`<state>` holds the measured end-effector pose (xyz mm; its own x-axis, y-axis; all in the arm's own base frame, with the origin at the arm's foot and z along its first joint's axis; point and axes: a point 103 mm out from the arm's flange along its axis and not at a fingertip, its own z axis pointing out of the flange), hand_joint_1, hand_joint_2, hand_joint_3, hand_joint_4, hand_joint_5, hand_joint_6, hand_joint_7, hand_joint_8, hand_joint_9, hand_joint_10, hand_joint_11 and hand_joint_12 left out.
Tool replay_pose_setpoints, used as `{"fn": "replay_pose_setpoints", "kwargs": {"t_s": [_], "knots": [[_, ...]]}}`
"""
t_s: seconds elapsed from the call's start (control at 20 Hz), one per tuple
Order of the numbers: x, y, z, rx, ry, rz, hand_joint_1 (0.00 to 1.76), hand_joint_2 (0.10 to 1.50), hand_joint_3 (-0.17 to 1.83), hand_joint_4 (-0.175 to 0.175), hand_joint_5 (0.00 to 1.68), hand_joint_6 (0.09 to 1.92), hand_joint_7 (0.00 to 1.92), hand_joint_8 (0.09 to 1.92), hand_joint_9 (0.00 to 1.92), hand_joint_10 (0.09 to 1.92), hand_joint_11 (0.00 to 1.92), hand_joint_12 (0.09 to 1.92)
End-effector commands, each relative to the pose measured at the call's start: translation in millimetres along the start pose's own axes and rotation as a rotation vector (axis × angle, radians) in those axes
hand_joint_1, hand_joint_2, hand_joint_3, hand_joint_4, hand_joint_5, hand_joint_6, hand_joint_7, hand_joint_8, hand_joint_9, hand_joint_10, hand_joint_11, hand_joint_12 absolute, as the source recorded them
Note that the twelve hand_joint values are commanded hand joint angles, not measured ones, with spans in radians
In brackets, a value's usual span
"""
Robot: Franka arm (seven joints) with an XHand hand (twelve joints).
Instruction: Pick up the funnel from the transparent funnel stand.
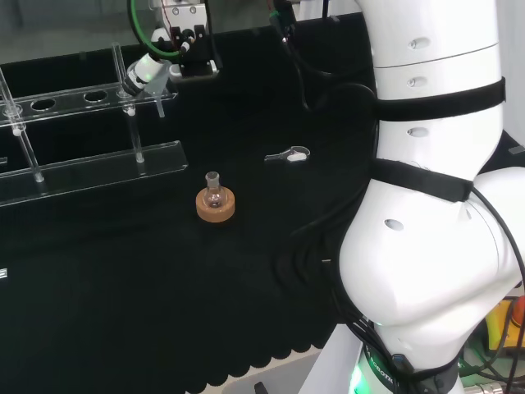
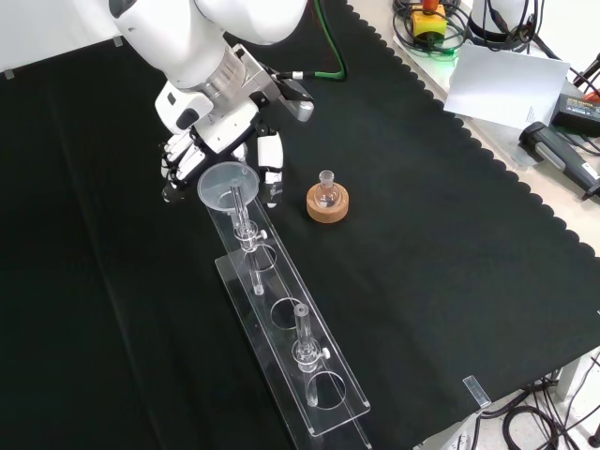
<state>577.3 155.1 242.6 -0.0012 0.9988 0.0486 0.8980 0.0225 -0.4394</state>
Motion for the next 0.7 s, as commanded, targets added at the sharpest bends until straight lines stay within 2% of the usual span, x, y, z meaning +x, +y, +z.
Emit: {"fn": "replay_pose_setpoints", "kwargs": {"t_s": [0.05, 0.7], "knots": [[-2.6, 0.0, 1.3, 0.006, 0.001, 0.016, 0.48, 0.73, 0.01, -0.078, 0.11, 0.09, 0.32, 0.56, 0.03, 0.85, 0.00, 0.65], [-2.0, 0.0, 5.5, -0.013, 0.000, 0.019, 0.50, 0.74, 0.01, -0.059, 0.30, 0.09, 0.49, 0.53, 0.16, 0.82, 0.00, 0.84]]}}
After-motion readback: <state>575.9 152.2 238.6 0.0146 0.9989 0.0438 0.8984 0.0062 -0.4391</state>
